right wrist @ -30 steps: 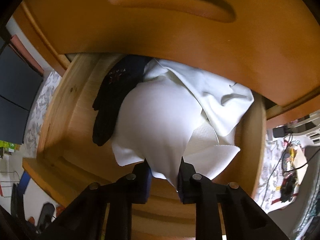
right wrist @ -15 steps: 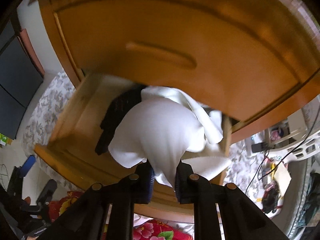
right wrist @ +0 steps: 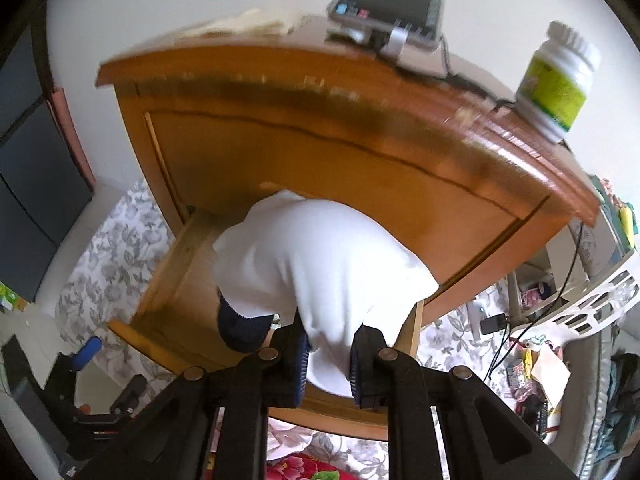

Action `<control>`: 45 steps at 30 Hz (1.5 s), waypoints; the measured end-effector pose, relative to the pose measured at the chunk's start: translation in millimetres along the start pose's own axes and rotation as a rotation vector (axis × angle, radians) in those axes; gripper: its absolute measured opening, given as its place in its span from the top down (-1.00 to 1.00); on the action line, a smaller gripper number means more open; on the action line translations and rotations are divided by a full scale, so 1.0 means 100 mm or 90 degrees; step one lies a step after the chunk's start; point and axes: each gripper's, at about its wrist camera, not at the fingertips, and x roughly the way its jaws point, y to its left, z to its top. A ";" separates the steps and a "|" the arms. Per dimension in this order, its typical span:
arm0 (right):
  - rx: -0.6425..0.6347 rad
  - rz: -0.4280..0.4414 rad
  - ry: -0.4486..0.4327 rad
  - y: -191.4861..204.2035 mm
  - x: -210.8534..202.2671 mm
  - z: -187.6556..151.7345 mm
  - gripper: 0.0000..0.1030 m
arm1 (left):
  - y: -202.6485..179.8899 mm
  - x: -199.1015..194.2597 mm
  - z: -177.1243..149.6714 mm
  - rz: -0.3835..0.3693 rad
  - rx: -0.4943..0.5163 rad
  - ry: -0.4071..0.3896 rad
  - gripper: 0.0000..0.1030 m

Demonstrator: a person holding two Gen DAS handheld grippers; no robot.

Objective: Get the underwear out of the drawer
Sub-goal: 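Lift the white shirt out of the drawer with the right gripper, then lower the white shirt onto the bedsheet beside the pink cloth and open the right gripper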

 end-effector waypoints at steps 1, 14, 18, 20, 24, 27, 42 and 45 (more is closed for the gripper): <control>0.003 0.000 -0.006 -0.01 -0.06 0.00 0.67 | 0.00 -0.02 0.00 0.000 0.000 -0.002 -0.89; 0.008 0.012 -0.081 -0.07 -0.81 -0.14 0.68 | -0.06 -0.32 0.01 0.005 0.007 -0.033 -0.89; 0.015 0.016 -0.111 -0.13 -1.11 -0.18 0.68 | -0.07 -0.43 0.01 0.007 0.009 -0.044 -0.89; 0.020 0.019 -0.134 -0.16 -1.31 -0.20 0.68 | -0.09 -0.48 0.00 0.008 0.011 -0.049 -0.89; 0.026 0.025 -0.182 -0.21 -1.71 -0.23 0.68 | -0.15 -0.58 0.00 0.008 0.019 -0.057 -0.89; 0.027 0.026 -0.218 -0.24 -2.01 -0.27 0.68 | -0.19 -0.65 0.00 0.006 0.026 -0.063 -0.89; -0.010 0.060 -0.232 -0.14 -2.52 -0.72 0.68 | -0.32 -0.94 -0.02 0.005 0.050 -0.089 -0.89; -0.026 0.072 -0.217 -0.07 -2.46 -0.78 0.68 | -0.32 -0.95 -0.02 0.007 0.048 -0.090 -0.89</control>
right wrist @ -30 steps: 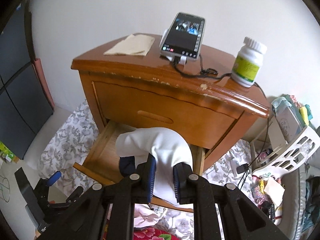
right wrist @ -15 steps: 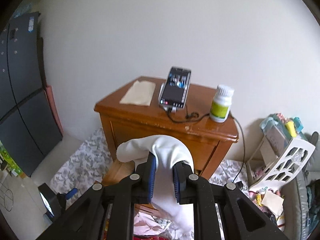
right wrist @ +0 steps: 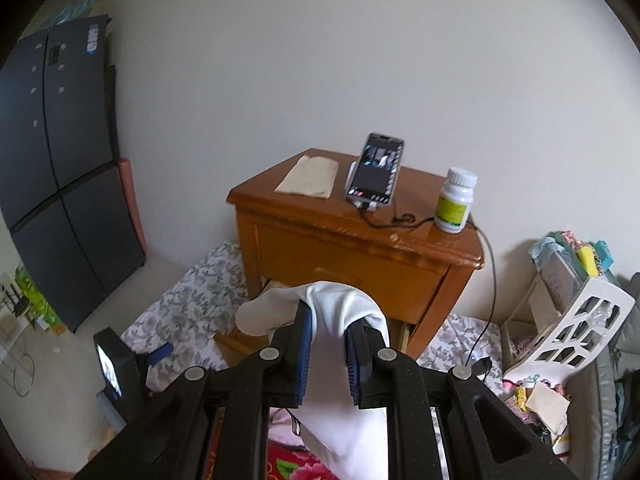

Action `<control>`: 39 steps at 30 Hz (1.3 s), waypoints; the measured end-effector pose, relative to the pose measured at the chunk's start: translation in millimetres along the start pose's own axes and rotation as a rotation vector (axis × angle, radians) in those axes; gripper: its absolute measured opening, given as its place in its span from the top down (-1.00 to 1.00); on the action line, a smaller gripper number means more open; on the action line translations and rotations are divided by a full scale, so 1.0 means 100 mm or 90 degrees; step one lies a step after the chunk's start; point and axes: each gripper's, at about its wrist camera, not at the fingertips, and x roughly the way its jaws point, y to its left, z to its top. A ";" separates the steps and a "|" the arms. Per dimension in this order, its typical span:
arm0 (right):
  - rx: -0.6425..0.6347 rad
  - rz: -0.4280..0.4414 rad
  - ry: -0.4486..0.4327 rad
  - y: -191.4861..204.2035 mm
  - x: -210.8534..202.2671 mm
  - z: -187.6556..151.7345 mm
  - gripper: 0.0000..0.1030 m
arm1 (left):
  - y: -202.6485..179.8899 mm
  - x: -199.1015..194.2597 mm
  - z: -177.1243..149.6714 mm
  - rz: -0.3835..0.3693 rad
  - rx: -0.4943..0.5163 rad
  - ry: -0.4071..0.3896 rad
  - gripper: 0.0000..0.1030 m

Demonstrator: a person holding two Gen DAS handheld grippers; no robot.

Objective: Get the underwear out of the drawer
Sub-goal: 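Lower the white shirt onto the bedsheet beside the pink cloth and open the right gripper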

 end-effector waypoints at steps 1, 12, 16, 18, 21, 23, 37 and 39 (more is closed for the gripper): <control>-0.004 0.004 0.007 0.03 0.03 -0.03 0.68 | 0.00 0.00 0.00 0.000 0.000 0.000 -0.89; -0.031 0.051 0.133 0.26 0.77 -0.44 0.68 | 0.13 0.06 -0.01 0.009 -0.021 0.010 -0.89; -0.042 0.071 0.187 0.38 1.14 -0.65 0.68 | 0.16 0.09 -0.02 0.010 -0.025 0.013 -0.89; -0.046 0.078 0.210 0.42 1.30 -0.73 0.68 | 0.17 0.10 -0.02 0.009 -0.026 0.015 -0.89; -0.049 0.085 0.242 0.46 1.53 -0.85 0.68 | 0.19 0.13 -0.03 0.009 -0.028 0.020 -0.89; -0.049 0.091 0.259 0.47 1.66 -0.92 0.68 | 0.21 0.15 -0.04 0.009 -0.031 0.023 -0.89; -0.038 0.058 0.333 0.48 2.44 -1.75 0.68 | 0.25 0.25 -0.07 0.013 -0.039 0.039 -0.89; -0.027 0.055 0.343 0.45 2.54 -1.85 0.68 | 0.24 0.26 -0.08 0.013 -0.036 0.042 -0.89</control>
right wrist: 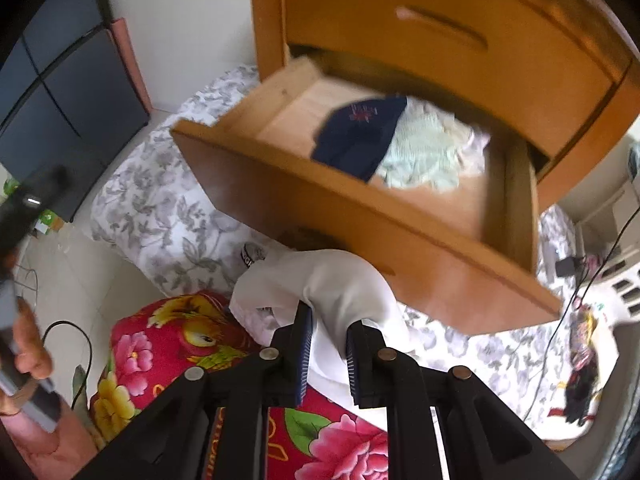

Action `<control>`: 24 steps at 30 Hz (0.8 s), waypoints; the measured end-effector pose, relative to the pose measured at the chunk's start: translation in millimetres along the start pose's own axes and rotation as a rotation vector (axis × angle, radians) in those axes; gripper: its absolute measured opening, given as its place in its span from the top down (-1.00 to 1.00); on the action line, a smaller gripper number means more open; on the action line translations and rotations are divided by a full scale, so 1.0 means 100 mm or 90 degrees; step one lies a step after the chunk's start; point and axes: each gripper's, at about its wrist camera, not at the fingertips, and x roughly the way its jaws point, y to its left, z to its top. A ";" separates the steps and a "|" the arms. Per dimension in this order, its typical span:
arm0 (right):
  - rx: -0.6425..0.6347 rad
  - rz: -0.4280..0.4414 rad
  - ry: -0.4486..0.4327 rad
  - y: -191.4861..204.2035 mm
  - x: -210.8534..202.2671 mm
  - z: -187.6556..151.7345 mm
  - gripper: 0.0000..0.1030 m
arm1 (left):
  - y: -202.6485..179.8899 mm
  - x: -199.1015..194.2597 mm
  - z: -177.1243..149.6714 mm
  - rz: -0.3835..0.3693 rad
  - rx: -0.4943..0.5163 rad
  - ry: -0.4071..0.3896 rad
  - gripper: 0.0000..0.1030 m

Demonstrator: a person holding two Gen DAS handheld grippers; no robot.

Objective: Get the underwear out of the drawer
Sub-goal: 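Lower the white shirt onto the bedsheet beside the pink cloth and open the right gripper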

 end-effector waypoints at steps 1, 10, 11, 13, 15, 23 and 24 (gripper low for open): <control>0.003 -0.001 0.004 -0.01 0.05 -0.02 0.68 | -0.01 0.01 0.00 0.000 0.001 0.001 -0.89; 0.046 0.008 0.025 -0.11 0.42 -0.16 0.68 | -0.06 0.12 -0.04 0.005 0.015 0.023 -0.89; 0.050 0.009 0.028 -0.12 0.45 -0.17 0.68 | -0.07 0.13 -0.04 0.006 0.017 0.026 -0.89; 0.062 0.015 0.027 -0.14 0.49 -0.19 0.68 | -0.08 0.16 -0.06 0.009 0.020 0.032 -0.89; 0.073 0.023 0.022 -0.16 0.48 -0.21 0.64 | -0.10 0.19 -0.07 0.013 0.025 0.038 -0.89; 0.105 0.027 0.000 -0.25 0.34 -0.24 0.55 | -0.19 0.24 -0.11 0.024 0.050 0.054 -0.89; 0.111 0.026 -0.002 -0.27 0.32 -0.26 0.53 | -0.20 0.24 -0.12 0.027 0.053 0.056 -0.89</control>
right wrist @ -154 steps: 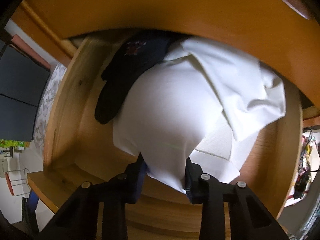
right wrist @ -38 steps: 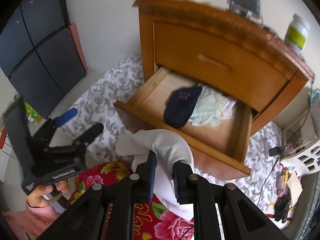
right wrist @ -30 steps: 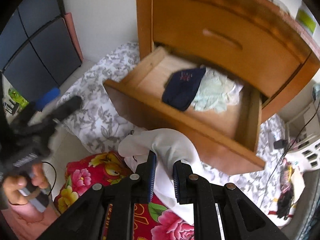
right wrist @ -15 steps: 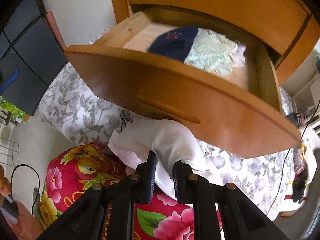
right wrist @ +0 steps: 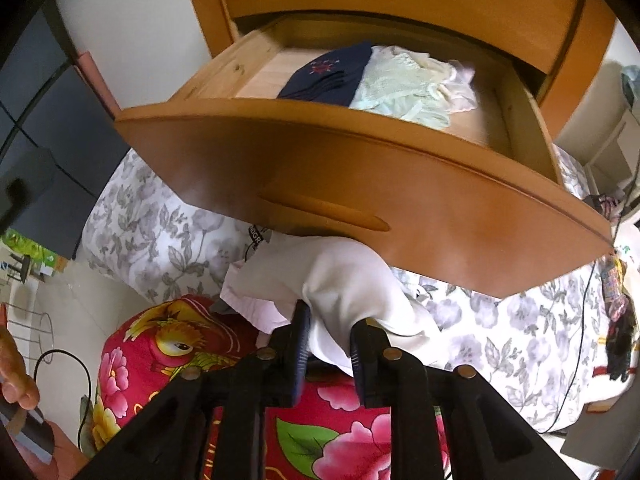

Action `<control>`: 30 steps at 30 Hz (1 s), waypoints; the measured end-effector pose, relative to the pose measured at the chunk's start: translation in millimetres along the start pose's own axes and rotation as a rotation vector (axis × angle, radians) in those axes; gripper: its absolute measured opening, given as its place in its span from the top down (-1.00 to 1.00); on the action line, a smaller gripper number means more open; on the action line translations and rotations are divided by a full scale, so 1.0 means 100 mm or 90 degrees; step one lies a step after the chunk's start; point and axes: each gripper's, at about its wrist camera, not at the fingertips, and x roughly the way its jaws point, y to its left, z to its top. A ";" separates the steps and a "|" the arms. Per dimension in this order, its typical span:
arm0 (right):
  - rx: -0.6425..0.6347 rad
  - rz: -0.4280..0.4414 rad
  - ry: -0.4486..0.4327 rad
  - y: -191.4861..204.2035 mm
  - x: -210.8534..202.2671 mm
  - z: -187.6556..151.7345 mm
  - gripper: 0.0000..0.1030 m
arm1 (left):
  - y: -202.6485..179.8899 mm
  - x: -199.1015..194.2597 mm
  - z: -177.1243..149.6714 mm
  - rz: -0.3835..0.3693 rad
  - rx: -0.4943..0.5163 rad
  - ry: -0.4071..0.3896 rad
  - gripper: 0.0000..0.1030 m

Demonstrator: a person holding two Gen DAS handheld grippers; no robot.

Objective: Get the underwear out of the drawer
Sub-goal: 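Lower the white shirt onto the bedsheet beside the pink cloth and open the right gripper, then reach the left gripper into the drawer toward the navy sock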

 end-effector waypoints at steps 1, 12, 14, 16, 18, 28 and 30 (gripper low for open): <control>0.006 -0.002 -0.005 -0.02 -0.02 -0.01 0.47 | -0.01 0.00 0.00 0.001 0.002 0.002 -0.89; 0.062 -0.020 -0.112 -0.14 -0.53 -0.09 -0.08 | -0.13 -0.03 -0.03 0.019 0.032 0.010 -0.89; 0.080 -0.030 -0.135 -0.18 -0.63 -0.09 -0.21 | -0.14 -0.06 -0.02 0.023 0.032 0.007 -0.89; 0.095 -0.038 -0.152 -0.21 -0.71 -0.10 -0.34 | -0.14 -0.08 -0.02 0.025 0.034 0.005 -0.89; 0.111 -0.045 -0.166 -0.25 -0.77 -0.12 -0.44 | -0.15 -0.10 -0.02 0.026 0.034 0.003 -0.89; 0.153 -0.073 -0.198 -0.40 -0.85 -0.26 -1.00 | -0.21 -0.13 -0.04 0.031 0.042 0.007 -0.89; 0.149 -0.071 -0.203 -0.39 -0.85 -0.27 -1.00 | -0.23 -0.13 -0.04 0.032 0.044 0.007 -0.89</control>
